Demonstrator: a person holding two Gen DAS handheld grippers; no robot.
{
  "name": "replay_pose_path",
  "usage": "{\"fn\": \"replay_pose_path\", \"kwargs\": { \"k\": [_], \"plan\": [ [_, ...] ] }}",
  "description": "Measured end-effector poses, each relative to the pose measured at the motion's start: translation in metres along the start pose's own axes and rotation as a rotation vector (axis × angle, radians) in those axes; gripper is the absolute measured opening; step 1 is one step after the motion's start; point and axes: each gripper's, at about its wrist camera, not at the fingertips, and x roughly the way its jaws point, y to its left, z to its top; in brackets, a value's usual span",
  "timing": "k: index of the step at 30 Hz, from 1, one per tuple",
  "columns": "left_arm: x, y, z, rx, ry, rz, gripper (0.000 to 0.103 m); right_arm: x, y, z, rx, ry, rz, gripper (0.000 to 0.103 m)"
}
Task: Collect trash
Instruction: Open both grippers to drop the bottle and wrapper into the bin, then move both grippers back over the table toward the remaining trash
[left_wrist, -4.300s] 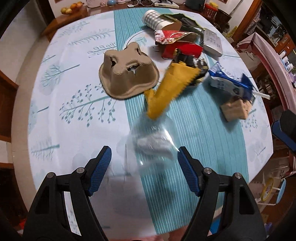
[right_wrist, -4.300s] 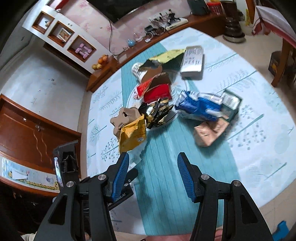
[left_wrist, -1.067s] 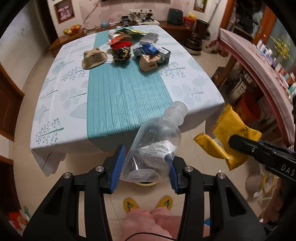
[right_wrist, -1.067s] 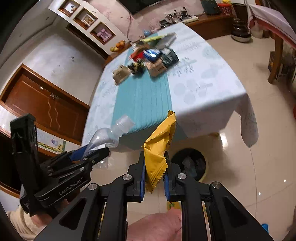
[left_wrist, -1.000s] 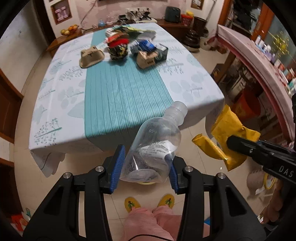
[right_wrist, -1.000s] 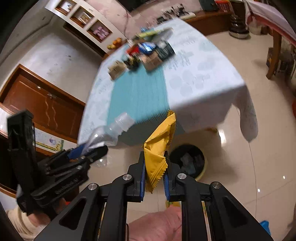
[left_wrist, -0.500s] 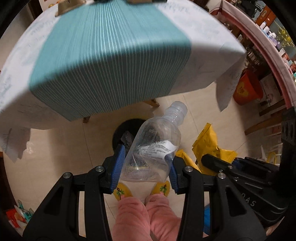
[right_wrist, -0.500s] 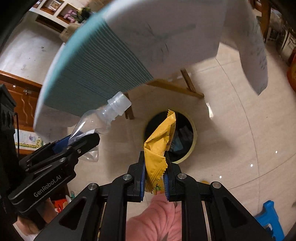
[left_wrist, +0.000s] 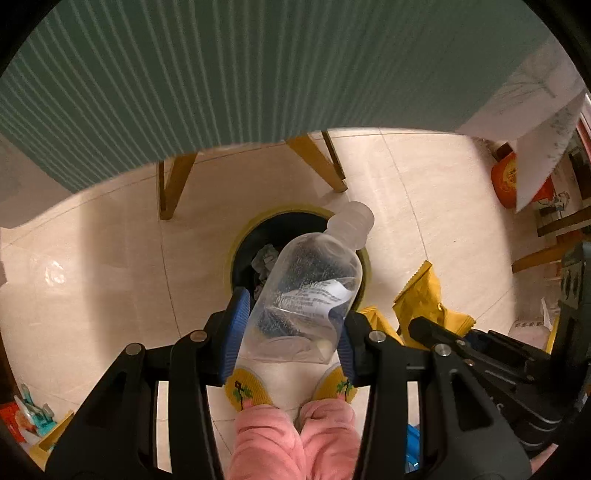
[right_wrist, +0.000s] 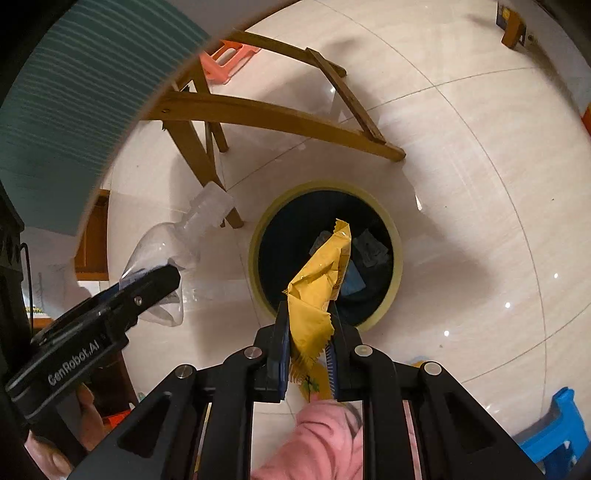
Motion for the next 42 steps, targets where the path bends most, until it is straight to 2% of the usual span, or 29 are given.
{"fn": "replay_pose_path", "kwargs": {
  "k": [4, 5, 7, 9, 10, 13, 14, 17, 21, 31, 34, 42],
  "plan": [
    [0.025, 0.004, 0.0, 0.018, 0.013, 0.005, 0.041, 0.026, -0.001, 0.005, -0.017, -0.008, -0.009, 0.015],
    [0.03, 0.002, 0.0, 0.028, 0.017, 0.006, 0.041, 0.03, -0.002, 0.005, -0.018, -0.007, -0.011, 0.019],
    [0.041, -0.002, -0.001, 0.048, 0.029, 0.009, 0.048, 0.041, -0.001, 0.008, -0.03, -0.013, -0.012, 0.022],
    [0.05, -0.002, -0.003, 0.073, 0.025, 0.02, 0.067, 0.049, 0.001, 0.008, -0.054, -0.027, -0.027, 0.027],
    [0.052, -0.003, -0.002, 0.082, 0.013, 0.025, 0.072, 0.05, 0.001, 0.009, -0.059, -0.033, -0.036, 0.035],
    [0.052, 0.0, 0.0, 0.074, -0.025, 0.055, 0.074, 0.05, 0.003, 0.013, -0.064, -0.055, -0.043, 0.049],
    [0.051, 0.002, 0.0, 0.066, -0.03, 0.055, 0.077, 0.049, 0.002, 0.015, -0.066, -0.063, -0.044, 0.053],
    [0.044, 0.009, 0.002, 0.046, -0.053, 0.049, 0.081, 0.044, 0.006, 0.021, -0.081, -0.081, -0.038, 0.054],
    [0.029, 0.014, 0.004, 0.06, -0.084, 0.065, 0.082, 0.034, 0.014, 0.026, -0.105, -0.089, -0.042, 0.057],
    [-0.036, 0.016, -0.007, 0.017, -0.097, 0.037, 0.083, -0.044, 0.042, 0.026, -0.165, -0.148, -0.043, 0.059],
    [-0.067, 0.011, -0.009, 0.012, -0.109, 0.027, 0.083, -0.073, 0.054, 0.024, -0.199, -0.161, -0.047, 0.062],
    [-0.154, -0.001, -0.006, 0.011, -0.16, 0.017, 0.083, -0.172, 0.079, 0.022, -0.243, -0.231, -0.026, 0.062]
  ]
}}
